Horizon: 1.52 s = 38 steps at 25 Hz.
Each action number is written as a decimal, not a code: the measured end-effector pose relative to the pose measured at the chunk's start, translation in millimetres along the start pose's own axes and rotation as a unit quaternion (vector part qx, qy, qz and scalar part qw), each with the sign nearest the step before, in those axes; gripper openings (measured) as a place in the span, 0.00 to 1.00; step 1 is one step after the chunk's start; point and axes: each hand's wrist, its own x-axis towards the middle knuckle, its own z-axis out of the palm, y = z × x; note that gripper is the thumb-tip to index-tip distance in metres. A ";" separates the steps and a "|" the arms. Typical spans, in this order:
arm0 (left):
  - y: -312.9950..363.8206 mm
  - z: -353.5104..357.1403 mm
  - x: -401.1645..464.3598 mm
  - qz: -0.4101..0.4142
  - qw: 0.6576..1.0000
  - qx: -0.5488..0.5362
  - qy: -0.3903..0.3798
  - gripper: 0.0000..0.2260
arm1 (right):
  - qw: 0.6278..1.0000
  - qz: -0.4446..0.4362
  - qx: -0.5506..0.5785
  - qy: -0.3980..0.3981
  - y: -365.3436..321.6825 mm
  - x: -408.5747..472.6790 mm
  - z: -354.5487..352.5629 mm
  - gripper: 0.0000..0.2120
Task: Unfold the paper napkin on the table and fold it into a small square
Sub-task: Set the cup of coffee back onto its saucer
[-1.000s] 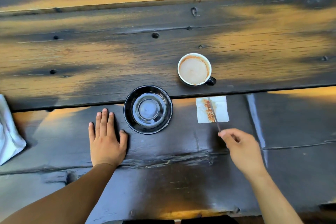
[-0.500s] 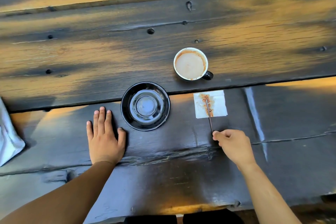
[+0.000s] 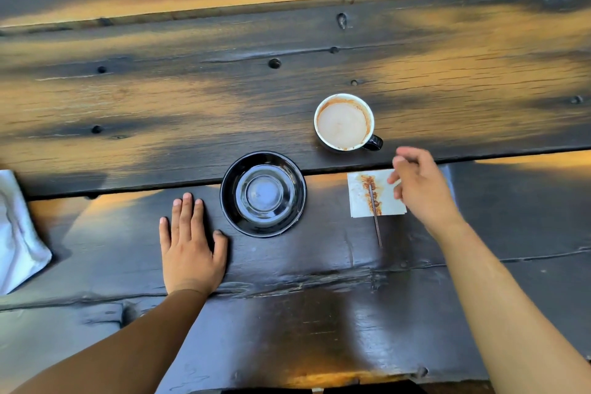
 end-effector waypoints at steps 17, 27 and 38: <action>-1.5 -3.2 0.2 0.007 1.000 0.000 -0.014 0.31 | 0.979 -0.007 -0.050 -0.200 -29.3 56.1 7.7 0.16; -1.3 -5.1 0.1 0.011 1.000 -0.012 -0.009 0.31 | 0.976 -0.056 -0.009 -0.210 -20.9 39.6 29.2 0.17; -2.9 -4.0 0.6 0.012 1.000 -0.012 -0.010 0.31 | 0.927 -0.107 -0.041 -0.357 -46.5 11.4 66.6 0.19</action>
